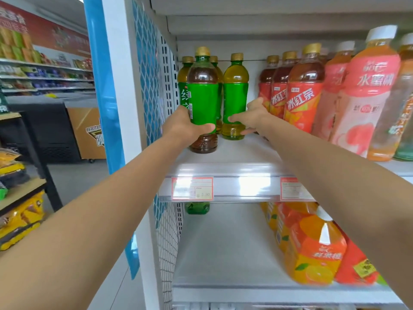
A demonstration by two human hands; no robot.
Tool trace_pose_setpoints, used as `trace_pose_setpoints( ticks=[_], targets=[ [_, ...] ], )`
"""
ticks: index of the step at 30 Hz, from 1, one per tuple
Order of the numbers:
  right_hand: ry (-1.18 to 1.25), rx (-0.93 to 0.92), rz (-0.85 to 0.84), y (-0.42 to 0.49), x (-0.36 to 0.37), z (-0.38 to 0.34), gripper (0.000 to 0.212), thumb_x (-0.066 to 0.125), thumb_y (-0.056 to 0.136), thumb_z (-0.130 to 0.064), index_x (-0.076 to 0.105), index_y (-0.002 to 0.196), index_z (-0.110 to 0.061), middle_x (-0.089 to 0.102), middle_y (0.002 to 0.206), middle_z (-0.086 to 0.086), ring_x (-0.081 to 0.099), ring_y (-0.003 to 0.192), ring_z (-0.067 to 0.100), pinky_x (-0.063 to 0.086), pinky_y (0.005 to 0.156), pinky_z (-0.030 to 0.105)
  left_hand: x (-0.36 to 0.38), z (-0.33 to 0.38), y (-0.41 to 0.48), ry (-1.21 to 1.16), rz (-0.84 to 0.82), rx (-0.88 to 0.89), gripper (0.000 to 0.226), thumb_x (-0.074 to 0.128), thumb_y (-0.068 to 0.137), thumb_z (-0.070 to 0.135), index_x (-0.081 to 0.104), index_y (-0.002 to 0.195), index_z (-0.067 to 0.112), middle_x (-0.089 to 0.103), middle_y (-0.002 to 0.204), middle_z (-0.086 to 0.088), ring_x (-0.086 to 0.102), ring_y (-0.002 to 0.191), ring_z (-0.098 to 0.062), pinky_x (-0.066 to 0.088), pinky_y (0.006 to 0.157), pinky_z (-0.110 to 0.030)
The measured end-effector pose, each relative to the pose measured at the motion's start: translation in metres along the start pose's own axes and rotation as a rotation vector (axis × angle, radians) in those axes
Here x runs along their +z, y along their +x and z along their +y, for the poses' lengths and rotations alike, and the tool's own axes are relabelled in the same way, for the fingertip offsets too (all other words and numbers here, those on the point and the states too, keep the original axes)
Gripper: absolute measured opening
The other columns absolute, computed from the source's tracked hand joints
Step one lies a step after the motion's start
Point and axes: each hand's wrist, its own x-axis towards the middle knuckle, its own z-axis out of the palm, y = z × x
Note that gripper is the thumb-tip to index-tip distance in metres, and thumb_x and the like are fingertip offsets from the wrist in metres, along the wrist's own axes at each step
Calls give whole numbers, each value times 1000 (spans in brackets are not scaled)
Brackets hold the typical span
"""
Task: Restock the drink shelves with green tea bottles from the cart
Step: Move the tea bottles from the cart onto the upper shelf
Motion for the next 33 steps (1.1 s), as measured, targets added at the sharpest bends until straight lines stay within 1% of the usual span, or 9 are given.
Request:
trace_pose_setpoints(
  ticks=[5, 8, 11, 14, 18, 23, 26, 30, 33],
  targets=[
    [-123, -116, 34, 5, -5, -1, 65, 74, 81, -24, 37, 134, -10, 52, 131, 11, 55, 116, 28, 49, 98, 44, 1, -6, 4, -62, -19, -14, 53, 86, 67, 40, 45, 96, 25, 64, 112, -10, 63, 105, -31, 54, 87, -51],
    [-197, -108, 85, 3, 3, -4, 74, 76, 78, -36, 34, 131, -8, 52, 120, 7, 55, 114, 26, 50, 96, 41, 1, -6, 6, -119, -75, -20, 50, 85, 67, 37, 54, 105, 25, 65, 115, -8, 64, 105, -30, 54, 90, -49],
    [-226, -102, 147, 0, 8, -5, 96, 74, 76, -47, 17, 142, -6, 42, 138, 16, 44, 128, 33, 42, 105, 45, 2, -4, 9, -135, -134, -30, 69, 84, 65, 41, 56, 125, 24, 65, 120, -5, 65, 105, -30, 54, 91, -48],
    [-50, -308, 294, -17, -8, -16, 72, 67, 81, -48, 35, 132, -9, 47, 129, 11, 49, 120, 27, 43, 103, 44, 5, -4, 14, -94, -136, -27, 77, 83, 53, 50, 57, 120, 20, 68, 113, -9, 68, 99, -32, 55, 89, -49],
    [38, -304, -283, -56, -15, -30, 64, 68, 83, -42, 35, 133, -19, 52, 123, -2, 55, 112, 17, 53, 92, 41, 5, 2, 3, -38, -150, 9, 28, 75, 83, 30, 50, 77, 19, 66, 110, -18, 65, 101, -34, 53, 92, -49],
    [-6, -272, -302, -44, 13, -34, 60, 71, 81, -2, 33, 124, -17, 57, 128, 10, 62, 109, 28, 59, 79, 45, -16, -6, -50, 408, -26, 248, 40, 44, 100, 40, 67, 105, 7, 68, 101, -13, 61, 99, -32, 49, 88, -39],
    [-22, -259, -300, -30, 40, -42, 58, 79, 76, -14, 39, 118, -16, 59, 125, 7, 62, 108, 27, 58, 80, 44, -21, -24, -86, 599, -18, 401, 51, 28, 99, 54, 65, 90, 20, 64, 83, -5, 61, 86, -29, 50, 77, -38],
    [-88, -235, -210, -19, 77, -47, 61, 84, 64, -45, 57, 105, -9, 65, 99, 10, 63, 77, 24, 55, 57, 35, -19, -38, -93, 631, 21, 498, 58, 16, 93, 63, 46, 66, 22, 55, 71, -2, 57, 74, -29, 46, 66, -37],
    [-136, -197, -120, -23, 89, -54, 75, 83, 61, -55, 54, 111, -7, 67, 99, 10, 69, 79, 26, 61, 66, 42, -15, -40, -93, 636, 64, 524, 54, 22, 97, 60, 50, 69, 23, 54, 71, -3, 56, 74, -29, 47, 68, -38]
  ],
)
